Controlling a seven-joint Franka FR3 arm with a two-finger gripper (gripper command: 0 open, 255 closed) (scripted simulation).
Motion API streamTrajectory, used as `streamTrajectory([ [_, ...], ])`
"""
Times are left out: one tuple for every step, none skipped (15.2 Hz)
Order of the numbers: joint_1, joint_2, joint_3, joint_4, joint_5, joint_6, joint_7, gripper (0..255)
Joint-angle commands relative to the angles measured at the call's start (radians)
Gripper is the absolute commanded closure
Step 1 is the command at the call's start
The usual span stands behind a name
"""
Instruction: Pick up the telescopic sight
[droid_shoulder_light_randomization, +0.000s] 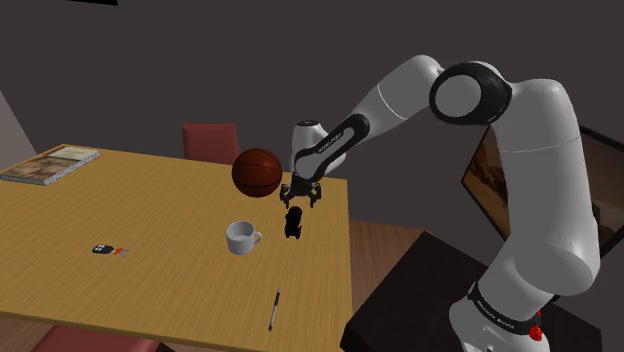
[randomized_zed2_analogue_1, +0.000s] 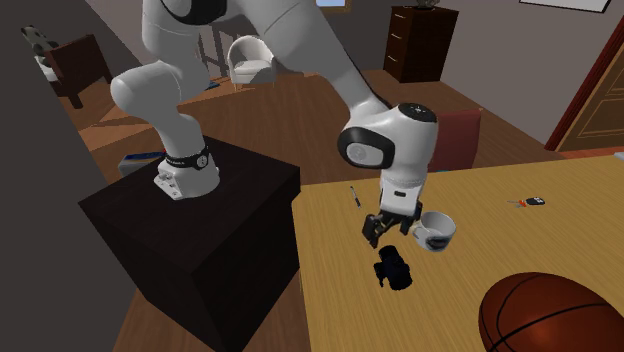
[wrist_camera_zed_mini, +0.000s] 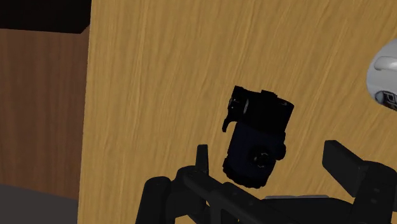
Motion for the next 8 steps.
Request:
streamTrajectory([
  [0.007, 0.08, -0.011, 0.084, 0.007, -0.003, 0.03, 0],
  [0.009, 0.12, -0.015, 0.127, 0.011, -0.005, 0.043, 0],
  [0.011, 0.15, -0.019, 0.159, 0.014, -0.008, 0.052, 0],
  [0.012, 0.161, -0.02, 0.163, 0.013, 0.0, 0.053, 0],
  [0.012, 0.172, -0.021, 0.166, 0.012, 0.007, 0.053, 0],
  [0.013, 0.183, -0.021, 0.17, 0.012, 0.015, 0.054, 0],
  [0.014, 0.194, -0.022, 0.173, 0.011, 0.022, 0.054, 0],
  [0.014, 0.205, -0.023, 0.177, 0.01, 0.029, 0.054, 0],
])
